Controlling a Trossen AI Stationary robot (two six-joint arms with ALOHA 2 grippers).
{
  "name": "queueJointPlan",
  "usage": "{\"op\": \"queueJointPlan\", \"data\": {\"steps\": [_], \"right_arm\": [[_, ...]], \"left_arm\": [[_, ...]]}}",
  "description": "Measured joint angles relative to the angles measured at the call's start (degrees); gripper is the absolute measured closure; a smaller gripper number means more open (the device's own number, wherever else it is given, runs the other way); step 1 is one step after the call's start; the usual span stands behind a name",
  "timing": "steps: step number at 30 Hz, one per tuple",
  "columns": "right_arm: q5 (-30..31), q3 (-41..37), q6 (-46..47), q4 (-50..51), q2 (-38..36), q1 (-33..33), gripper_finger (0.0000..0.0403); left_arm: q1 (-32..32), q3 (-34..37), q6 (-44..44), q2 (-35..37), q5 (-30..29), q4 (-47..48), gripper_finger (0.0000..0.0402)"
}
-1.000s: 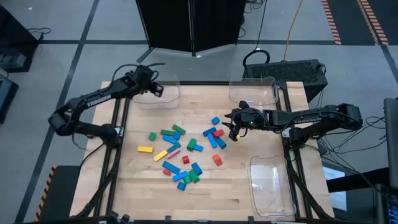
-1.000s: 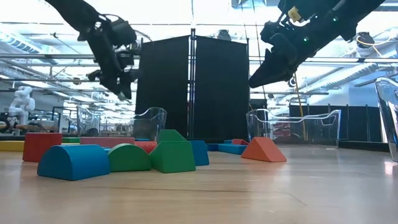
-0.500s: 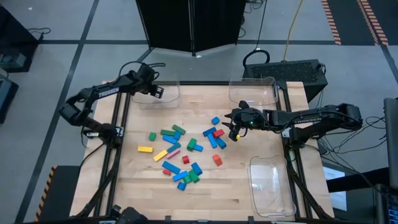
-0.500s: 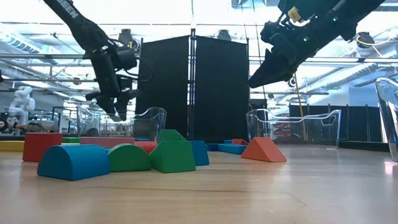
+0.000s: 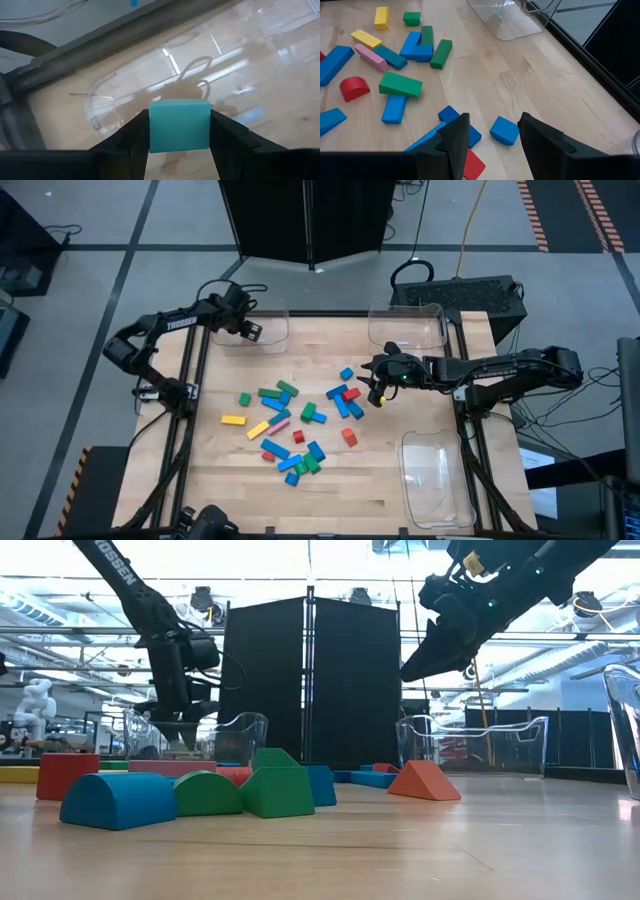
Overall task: Sort blocks by size
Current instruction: Put the light blue half-circle block into the top left transparent bin
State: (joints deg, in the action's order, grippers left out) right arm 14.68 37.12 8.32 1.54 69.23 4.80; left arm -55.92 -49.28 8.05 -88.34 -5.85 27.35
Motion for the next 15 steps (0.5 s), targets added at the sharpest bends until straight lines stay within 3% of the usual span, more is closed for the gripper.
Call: {"op": "queueJointPlan", "data": {"steps": [15], "right_arm": [[0.3, 0.0, 1.3, 0.1, 0.0, 0.0, 0.0236]], "left_arm": [[0.2, 0.0, -2.9, -0.1, 0.1, -1.3, 0.023]]}}
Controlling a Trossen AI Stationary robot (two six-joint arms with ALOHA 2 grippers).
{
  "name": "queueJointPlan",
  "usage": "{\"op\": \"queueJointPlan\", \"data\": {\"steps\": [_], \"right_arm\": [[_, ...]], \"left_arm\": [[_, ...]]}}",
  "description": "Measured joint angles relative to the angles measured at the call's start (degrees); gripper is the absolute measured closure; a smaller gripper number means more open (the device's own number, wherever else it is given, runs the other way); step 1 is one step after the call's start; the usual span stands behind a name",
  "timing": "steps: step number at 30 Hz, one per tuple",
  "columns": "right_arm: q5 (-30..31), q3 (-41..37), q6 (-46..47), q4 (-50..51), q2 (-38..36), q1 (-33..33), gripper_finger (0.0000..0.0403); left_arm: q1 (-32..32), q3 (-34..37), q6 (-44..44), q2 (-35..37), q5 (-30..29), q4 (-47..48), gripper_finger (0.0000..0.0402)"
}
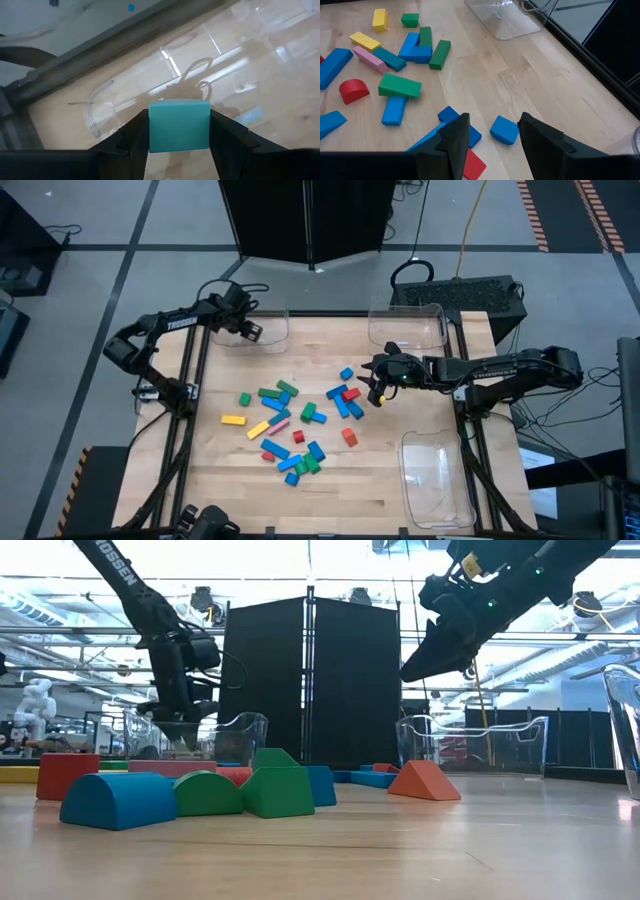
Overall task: Sort blocks by size
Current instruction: Put the light blue half-circle block into the top left transparent bin, then put the green half-circle block into the top left transparent bin
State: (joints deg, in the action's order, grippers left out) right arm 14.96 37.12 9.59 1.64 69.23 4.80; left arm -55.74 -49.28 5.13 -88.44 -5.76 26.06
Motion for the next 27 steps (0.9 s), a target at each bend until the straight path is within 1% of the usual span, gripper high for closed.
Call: {"op": "queueJointPlan", "data": {"steps": [7, 11, 15, 19, 24, 27], "right_arm": [[0.0, 0.0, 0.3, 0.0, 0.0, 0.0, 0.0236], [0.0, 0.0, 0.3, 0.0, 0.0, 0.0, 0.0236], [0.0, 0.0, 0.3, 0.0, 0.0, 0.0, 0.0236], [0.0, 0.0, 0.3, 0.0, 0.0, 0.0, 0.0236], [0.0, 0.0, 0.3, 0.0, 0.0, 0.0, 0.0236], [0.0, 0.0, 0.3, 0.0, 0.0, 0.0, 0.0236]], "left_arm": [[0.2, 0.0, 0.1, 0.0, 1.6, -1.8, 0.023], [0.3, 0.0, -0.5, 0.0, 4.4, -1.5, 0.023], [0.3, 0.0, 0.1, 0.0, 4.5, -1.0, 0.0226], [0.3, 0.0, 0.5, 0.0, 2.6, -0.2, 0.0195], [0.3, 0.0, 0.5, 0.0, 2.3, 0.7, 0.0143], [0.3, 0.0, 0.5, 0.0, 2.3, 0.7, 0.0125]]}}
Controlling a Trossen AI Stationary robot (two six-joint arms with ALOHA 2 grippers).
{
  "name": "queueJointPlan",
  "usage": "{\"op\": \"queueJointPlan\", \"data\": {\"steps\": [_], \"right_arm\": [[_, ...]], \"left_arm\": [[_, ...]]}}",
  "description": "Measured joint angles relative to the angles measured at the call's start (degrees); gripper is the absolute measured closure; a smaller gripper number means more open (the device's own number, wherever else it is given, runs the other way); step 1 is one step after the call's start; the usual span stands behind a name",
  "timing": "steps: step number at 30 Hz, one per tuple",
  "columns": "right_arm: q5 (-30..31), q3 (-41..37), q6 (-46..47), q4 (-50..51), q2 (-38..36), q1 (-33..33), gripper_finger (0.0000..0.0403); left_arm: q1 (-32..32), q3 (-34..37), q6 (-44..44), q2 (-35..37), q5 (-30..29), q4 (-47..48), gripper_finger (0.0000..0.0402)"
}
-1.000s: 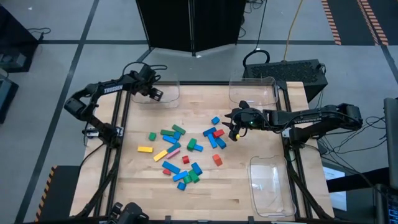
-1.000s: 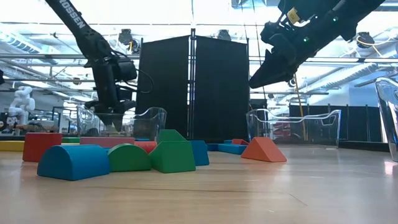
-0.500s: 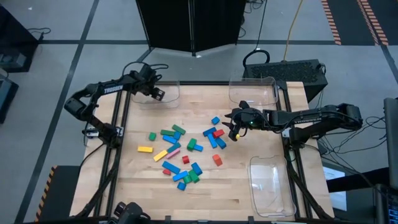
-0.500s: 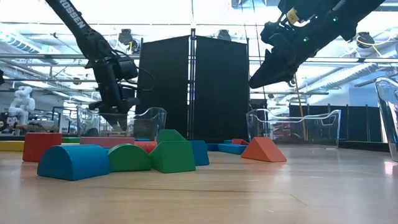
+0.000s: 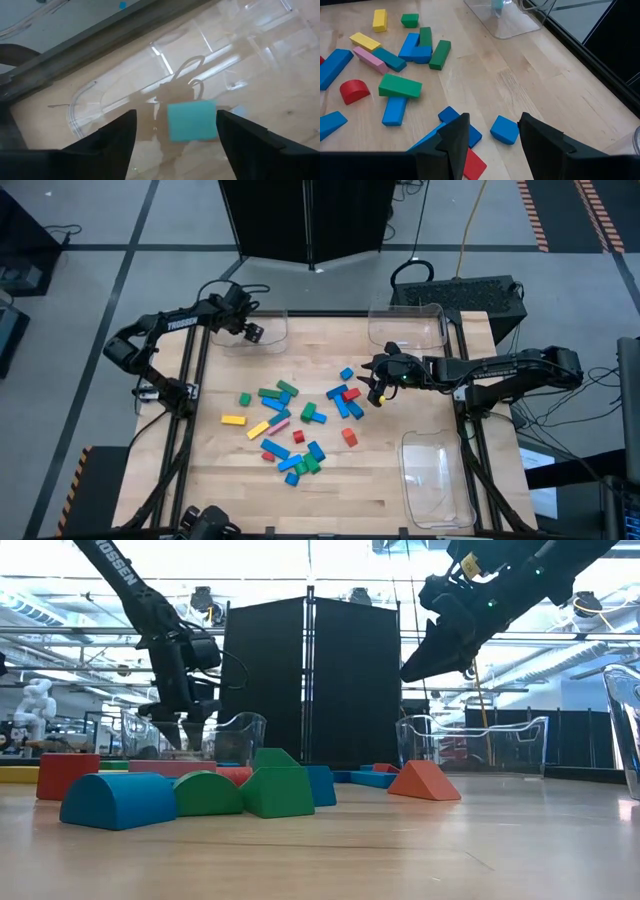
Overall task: Sort blocks by size
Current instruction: Put the green half-circle block into the top left transparent bin
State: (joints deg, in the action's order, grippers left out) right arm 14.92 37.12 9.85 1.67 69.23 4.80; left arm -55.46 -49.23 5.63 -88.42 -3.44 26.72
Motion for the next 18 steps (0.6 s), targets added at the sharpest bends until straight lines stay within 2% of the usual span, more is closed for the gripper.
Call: {"op": "queueJointPlan", "data": {"steps": [12, 18], "right_arm": [[0.0, 0.0, 0.0, 0.2, 0.0, 0.0, 0.0236], [0.0, 0.0, -0.2, 0.5, 0.0, 0.0, 0.0236]], "left_arm": [[0.0, 0.0, -0.5, 0.8, 0.0, -1.0, 0.0118], [0.6, 0.0, -0.6, 6.0, 0.0, -0.5, 0.0118]]}}
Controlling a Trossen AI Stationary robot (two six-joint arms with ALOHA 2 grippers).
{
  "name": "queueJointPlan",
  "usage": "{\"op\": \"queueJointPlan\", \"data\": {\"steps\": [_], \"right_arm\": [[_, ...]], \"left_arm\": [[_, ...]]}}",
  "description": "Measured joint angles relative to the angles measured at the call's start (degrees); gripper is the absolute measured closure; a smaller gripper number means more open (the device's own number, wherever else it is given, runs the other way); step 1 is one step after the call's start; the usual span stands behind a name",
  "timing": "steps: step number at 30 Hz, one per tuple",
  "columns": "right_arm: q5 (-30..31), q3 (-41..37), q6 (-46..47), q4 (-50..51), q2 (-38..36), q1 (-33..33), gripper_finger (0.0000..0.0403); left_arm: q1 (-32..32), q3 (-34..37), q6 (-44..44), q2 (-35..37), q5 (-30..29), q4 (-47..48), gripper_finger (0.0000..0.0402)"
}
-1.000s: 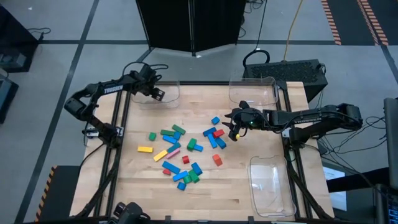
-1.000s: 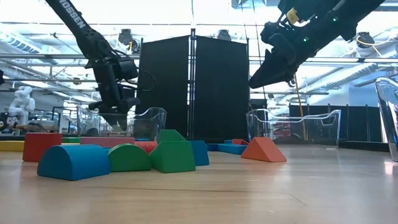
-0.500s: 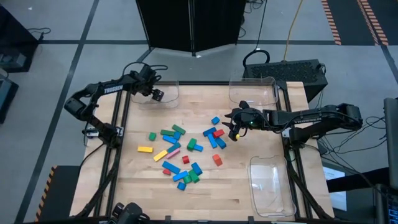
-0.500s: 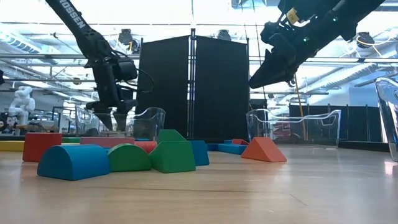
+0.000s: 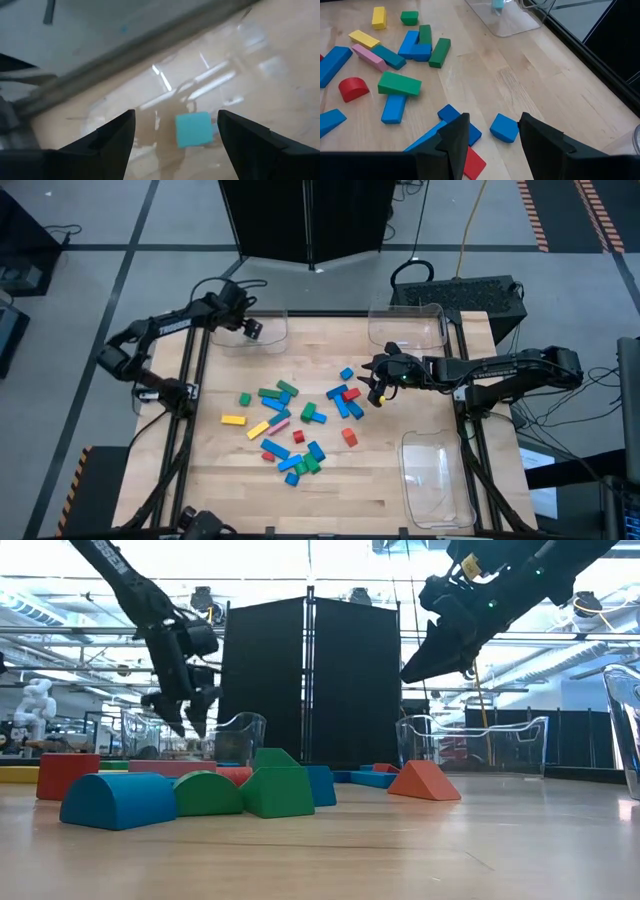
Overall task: Sort blocks by size
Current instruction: Put the green half-circle block into the top left transparent bin
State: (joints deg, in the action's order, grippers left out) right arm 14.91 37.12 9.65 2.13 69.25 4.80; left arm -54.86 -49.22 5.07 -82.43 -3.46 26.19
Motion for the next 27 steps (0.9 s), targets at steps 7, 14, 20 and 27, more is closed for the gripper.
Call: {"op": "queueJointPlan", "data": {"steps": [7, 14, 20, 27], "right_arm": [[0.1, 0.0, -0.3, 0.0, 0.0, 0.0, 0.0236], [0.2, 0.0, -0.4, -0.4, 0.0, 0.0, 0.0236], [0.2, 0.0, -0.3, -0.6, 0.0, 0.0, 0.0236], [0.2, 0.0, 0.1, -0.6, 0.0, 0.0, 0.0236]], "left_arm": [[4.4, 0.0, 0.0, 10.8, 0.0, 1.9, 0.0118], [11.6, 0.0, 0.1, 17.7, 0.0, 8.1, 0.0118], [19.8, 0.0, 3.9, 19.6, -0.9, 16.6, 0.0118], [28.9, 0.0, 13.6, 19.6, -2.9, 22.7, 0.0118]]}}
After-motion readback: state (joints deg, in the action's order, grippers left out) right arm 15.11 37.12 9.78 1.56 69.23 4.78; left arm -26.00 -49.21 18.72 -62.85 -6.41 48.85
